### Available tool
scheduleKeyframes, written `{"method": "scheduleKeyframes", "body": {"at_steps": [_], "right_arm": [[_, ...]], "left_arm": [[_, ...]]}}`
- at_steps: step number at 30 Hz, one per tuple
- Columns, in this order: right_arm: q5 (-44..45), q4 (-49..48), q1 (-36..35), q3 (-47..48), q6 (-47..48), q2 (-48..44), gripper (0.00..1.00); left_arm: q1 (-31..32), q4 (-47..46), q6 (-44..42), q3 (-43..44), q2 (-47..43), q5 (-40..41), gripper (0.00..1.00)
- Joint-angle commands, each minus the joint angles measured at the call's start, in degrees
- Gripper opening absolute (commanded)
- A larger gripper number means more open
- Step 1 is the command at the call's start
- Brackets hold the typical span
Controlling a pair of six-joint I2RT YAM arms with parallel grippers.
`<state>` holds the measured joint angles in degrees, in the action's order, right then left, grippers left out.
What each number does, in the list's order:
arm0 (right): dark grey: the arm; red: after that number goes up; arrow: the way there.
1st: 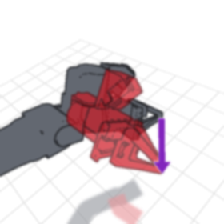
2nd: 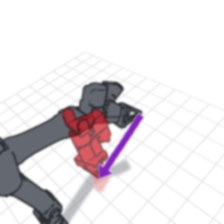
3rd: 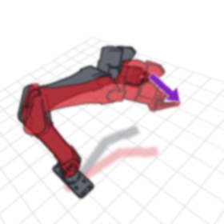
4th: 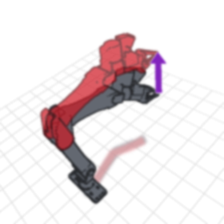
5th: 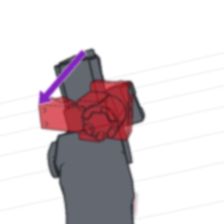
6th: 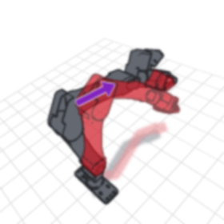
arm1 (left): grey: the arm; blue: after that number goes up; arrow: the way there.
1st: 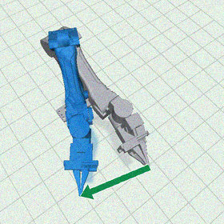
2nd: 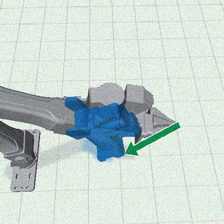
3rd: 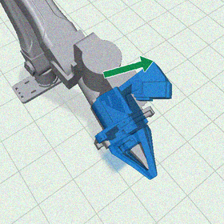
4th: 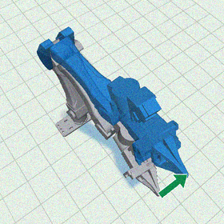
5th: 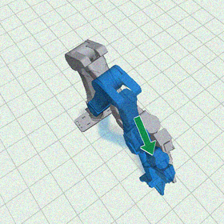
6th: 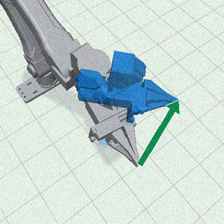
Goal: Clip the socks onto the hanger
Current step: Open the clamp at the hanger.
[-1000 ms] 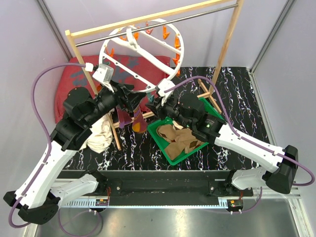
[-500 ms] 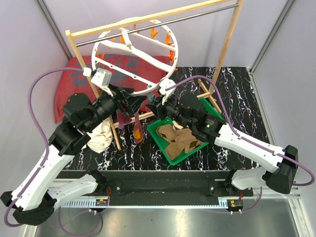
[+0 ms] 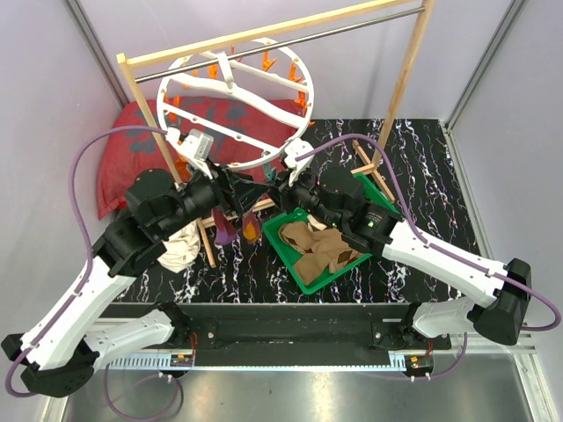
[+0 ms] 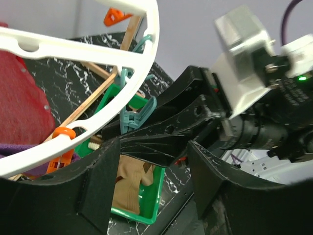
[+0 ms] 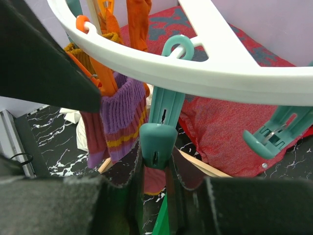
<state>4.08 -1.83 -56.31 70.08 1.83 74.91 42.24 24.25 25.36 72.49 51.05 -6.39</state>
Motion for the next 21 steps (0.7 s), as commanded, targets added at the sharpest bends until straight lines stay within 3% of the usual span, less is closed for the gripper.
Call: {"method": "scheduleKeyframes", "body": {"at_steps": [1,8,21], "right_arm": [[1.3,-1.9,-0.8,1.5,-0.2,-1.4,0.01],[1.7,-1.7,-0.7,-0.8,-0.1,-3.1,0.01],[-1.8,-1.8,-0.8,-4.3,-1.0,-5.0,0.05]], "left_arm": [[0.4,-1.9,0.5,0.0,1.6,2.8,0.61],[-0.2,-5.6,0.5,1.0,5.2,8.8,0.64],[-4.2,-17.2,4.2,1.1,9.2,-2.3,0.68]]}}
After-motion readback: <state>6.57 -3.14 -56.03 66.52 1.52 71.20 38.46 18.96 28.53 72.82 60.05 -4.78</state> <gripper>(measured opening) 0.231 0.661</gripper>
